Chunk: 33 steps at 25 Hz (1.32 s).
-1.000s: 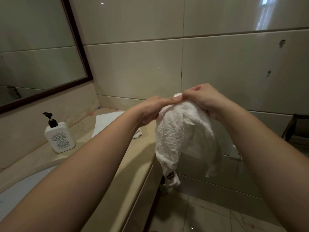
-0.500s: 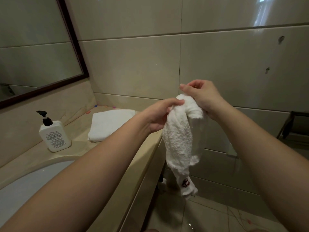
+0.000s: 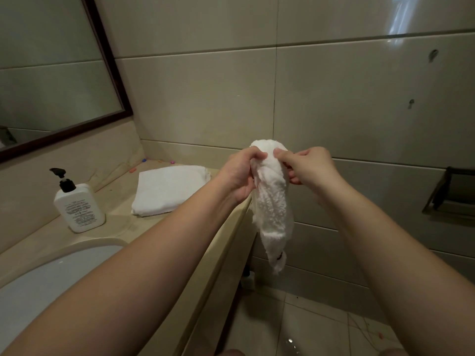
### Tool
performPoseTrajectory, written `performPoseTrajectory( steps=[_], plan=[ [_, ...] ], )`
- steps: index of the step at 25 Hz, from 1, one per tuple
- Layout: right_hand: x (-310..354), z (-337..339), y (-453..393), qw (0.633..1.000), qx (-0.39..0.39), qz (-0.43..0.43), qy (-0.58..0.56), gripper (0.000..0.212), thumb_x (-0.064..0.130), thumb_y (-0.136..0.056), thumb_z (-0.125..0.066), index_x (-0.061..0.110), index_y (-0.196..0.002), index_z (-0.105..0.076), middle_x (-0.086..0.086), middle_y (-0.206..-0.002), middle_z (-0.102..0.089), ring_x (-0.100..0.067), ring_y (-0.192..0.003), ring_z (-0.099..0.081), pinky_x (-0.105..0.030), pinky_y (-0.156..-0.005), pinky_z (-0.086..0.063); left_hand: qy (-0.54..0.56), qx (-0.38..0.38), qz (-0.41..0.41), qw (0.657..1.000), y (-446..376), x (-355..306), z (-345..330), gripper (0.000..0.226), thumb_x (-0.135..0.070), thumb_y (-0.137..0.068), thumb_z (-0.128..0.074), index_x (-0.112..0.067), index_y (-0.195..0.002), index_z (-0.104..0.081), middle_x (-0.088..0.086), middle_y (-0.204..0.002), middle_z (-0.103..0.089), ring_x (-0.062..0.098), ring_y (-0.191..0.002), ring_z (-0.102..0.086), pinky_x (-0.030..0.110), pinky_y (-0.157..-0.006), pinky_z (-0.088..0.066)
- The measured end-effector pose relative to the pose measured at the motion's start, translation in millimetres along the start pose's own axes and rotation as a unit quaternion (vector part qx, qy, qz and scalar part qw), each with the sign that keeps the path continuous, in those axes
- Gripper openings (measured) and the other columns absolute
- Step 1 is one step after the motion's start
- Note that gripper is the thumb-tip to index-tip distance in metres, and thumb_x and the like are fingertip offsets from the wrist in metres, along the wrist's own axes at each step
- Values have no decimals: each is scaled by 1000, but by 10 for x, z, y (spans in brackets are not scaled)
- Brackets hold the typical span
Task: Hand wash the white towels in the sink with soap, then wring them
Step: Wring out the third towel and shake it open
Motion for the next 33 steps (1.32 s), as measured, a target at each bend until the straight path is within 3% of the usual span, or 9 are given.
performPoseTrajectory(
  steps=[5, 8, 12, 15, 19, 23, 27, 31, 33],
  plan=[
    [-16, -24, -55, 995, 15, -25, -91, 15, 5, -94, -53, 9, -81, -61, -11, -77, -63, -26, -71, -60, -34, -66, -56, -82, -52, -9, 995, -47, -6, 193, 16, -3, -86, -61, -5, -101, -65, 10, -90, -65, 22, -71, -60, 30, -68, -46],
    [56, 65, -162, 994, 18, -6, -111, 13, 21, -104, -46, 18, -99, -57, -6, -89, -63, -20, -74, -59, -31, -63, -52, -14, -53, 12, 998, -74, 47, 268, 11, -4, -87, -62, -3, -97, -66, 13, -95, -66, 24, -76, -63, 35, -78, -51],
    [-65, -170, -76, 982, 145, -52, -109, 19, 26, -98, -64, 13, -111, -65, 1, -85, -71, -14, -68, -62, -28, -62, -50, 88, -51, 20, 995, -88, 126, 165, 41, -4, -90, -62, 12, -128, -60, 26, -121, -68, 38, -104, -69, 43, -88, -59],
    [-173, -214, -31, 967, 137, -118, -178, 13, 17, -96, -65, 5, -96, -68, -5, -80, -72, -15, -68, -67, -27, -62, -56, 122, -54, 13, 991, -128, 136, 89, 47, -20, -96, -66, 10, -130, -59, 28, -121, -69, 39, -110, -69, 48, -93, -57],
    [-217, -368, 16, 938, 190, -184, -224, 36, 35, -104, -50, 14, -81, -68, -3, -73, -72, -15, -59, -69, -28, -62, -51, 129, -7, 58, 990, -66, 174, -41, 62, -53, -106, -38, 2, -111, -67, 17, -100, -76, 29, -97, -71, 42, -89, -54],
    [-225, -113, -192, 973, 79, -123, -179, 17, 22, -97, -62, 16, -81, -62, -1, -73, -65, -15, -61, -60, -26, -59, -46, -59, -121, 25, 991, -155, 27, 352, 22, -20, -97, -56, -13, -76, -60, 4, -65, -63, 17, -51, -59, 22, -52, -47],
    [-80, 112, -269, 984, 59, -64, -152, 18, 19, -100, -58, 14, -82, -59, -3, -75, -64, -16, -64, -61, -27, -60, -46, -171, -233, -63, 955, -256, -210, 881, 21, -18, -96, -53, -15, -74, -51, 6, -74, -52, 23, -76, -47, 32, -64, -39],
    [-23, 746, -569, 961, -69, -42, -266, 15, 15, -98, -55, 11, -86, -62, -4, -80, -69, -14, -64, -67, -24, -59, -51, -67, -322, -132, 935, -202, -471, 1376, 30, -17, -96, -48, -17, -68, -37, 1, -69, -36, 23, -69, -33, 32, -57, -27],
    [-134, 700, -576, 976, -21, -69, -206, 15, 15, -100, -55, 8, -89, -63, -7, -88, -68, -15, -68, -67, -28, -62, -53, -55, -301, -136, 942, -238, -546, 1427, 28, -17, -91, -50, -18, -68, -36, 0, -68, -34, 20, -64, -29, 33, -57, -25]
  ],
)
Point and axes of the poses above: each hand's wrist, its own y-axis away from the middle knuckle, its own z-axis out of the back of the hand, x = y × z, the point moved 8 cm from there along -y, towards the middle knuckle
